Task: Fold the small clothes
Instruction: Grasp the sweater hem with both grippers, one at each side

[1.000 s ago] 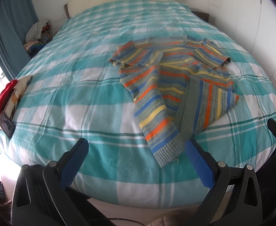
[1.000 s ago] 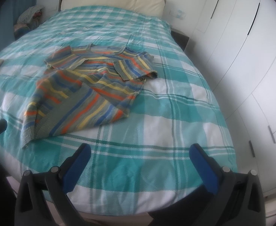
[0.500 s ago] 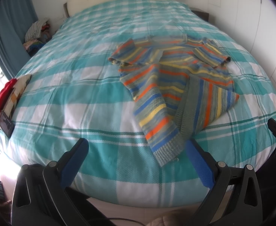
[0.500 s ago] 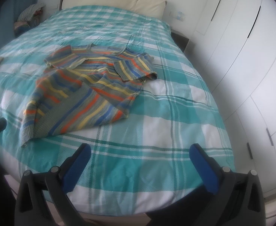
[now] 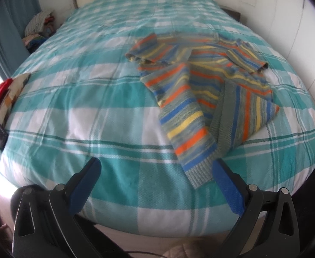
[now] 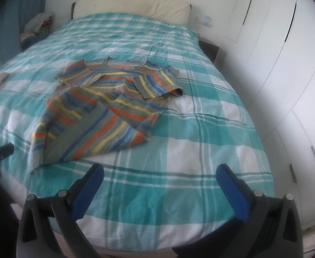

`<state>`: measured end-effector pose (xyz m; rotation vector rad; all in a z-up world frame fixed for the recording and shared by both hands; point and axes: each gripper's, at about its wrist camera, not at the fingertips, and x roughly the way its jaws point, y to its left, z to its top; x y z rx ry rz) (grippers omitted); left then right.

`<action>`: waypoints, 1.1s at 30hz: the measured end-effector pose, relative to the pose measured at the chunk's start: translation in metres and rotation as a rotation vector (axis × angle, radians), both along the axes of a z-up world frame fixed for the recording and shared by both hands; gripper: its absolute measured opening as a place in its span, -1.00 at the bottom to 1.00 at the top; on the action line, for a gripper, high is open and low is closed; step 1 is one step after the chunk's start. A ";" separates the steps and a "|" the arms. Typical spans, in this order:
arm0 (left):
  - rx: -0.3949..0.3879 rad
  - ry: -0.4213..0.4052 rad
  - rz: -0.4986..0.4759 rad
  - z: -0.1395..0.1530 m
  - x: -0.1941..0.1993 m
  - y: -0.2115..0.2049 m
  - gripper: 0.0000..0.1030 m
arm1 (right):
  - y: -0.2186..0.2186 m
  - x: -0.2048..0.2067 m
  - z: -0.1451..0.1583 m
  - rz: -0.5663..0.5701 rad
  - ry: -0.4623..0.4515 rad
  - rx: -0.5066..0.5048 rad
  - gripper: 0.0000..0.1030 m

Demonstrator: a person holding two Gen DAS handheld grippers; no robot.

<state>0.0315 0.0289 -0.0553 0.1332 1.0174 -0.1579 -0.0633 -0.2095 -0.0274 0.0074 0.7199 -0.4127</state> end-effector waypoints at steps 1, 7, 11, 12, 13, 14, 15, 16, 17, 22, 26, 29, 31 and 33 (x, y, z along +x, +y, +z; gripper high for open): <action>-0.028 0.033 -0.016 -0.009 0.006 0.005 0.99 | -0.006 0.005 0.001 0.055 -0.044 0.024 0.99; -0.242 0.212 -0.122 -0.062 0.032 0.013 0.96 | -0.035 0.111 -0.028 0.401 0.076 0.153 0.99; -0.364 0.219 -0.158 -0.067 0.036 -0.001 0.88 | -0.019 0.187 -0.070 0.509 0.281 0.129 0.38; -0.373 0.219 -0.154 -0.067 0.037 -0.004 0.68 | -0.018 0.202 -0.081 0.510 0.333 0.143 0.24; -0.383 0.221 -0.157 -0.067 0.038 -0.006 0.34 | -0.020 0.211 -0.091 0.510 0.371 0.179 -0.15; -0.394 0.231 -0.162 -0.067 0.038 -0.007 0.16 | -0.022 0.214 -0.095 0.515 0.384 0.204 -0.53; -0.417 0.247 -0.166 -0.068 0.040 -0.006 -0.32 | -0.021 0.210 -0.091 0.524 0.371 0.197 -0.72; -0.457 0.263 -0.171 -0.066 0.040 -0.003 -0.66 | -0.019 0.201 -0.082 0.534 0.347 0.187 -0.92; -0.477 0.264 -0.171 -0.063 0.040 0.001 -0.70 | -0.019 0.187 -0.072 0.553 0.318 0.192 -0.92; -0.476 0.207 -0.207 -0.032 0.028 0.028 -0.88 | -0.022 0.076 -0.017 0.632 0.191 0.187 -0.92; -0.385 0.183 -0.208 -0.017 0.020 0.051 -0.88 | -0.037 0.008 -0.015 0.541 0.200 0.151 -0.91; -0.350 0.208 -0.218 -0.024 0.017 0.054 -0.49 | -0.047 -0.011 -0.035 0.408 0.248 0.159 -0.63; -0.338 0.210 -0.184 -0.032 0.016 0.059 0.05 | -0.058 -0.018 -0.050 0.332 0.271 0.211 -0.03; -0.366 0.215 -0.148 -0.040 0.015 0.068 0.15 | -0.074 -0.028 -0.054 0.278 0.226 0.332 0.07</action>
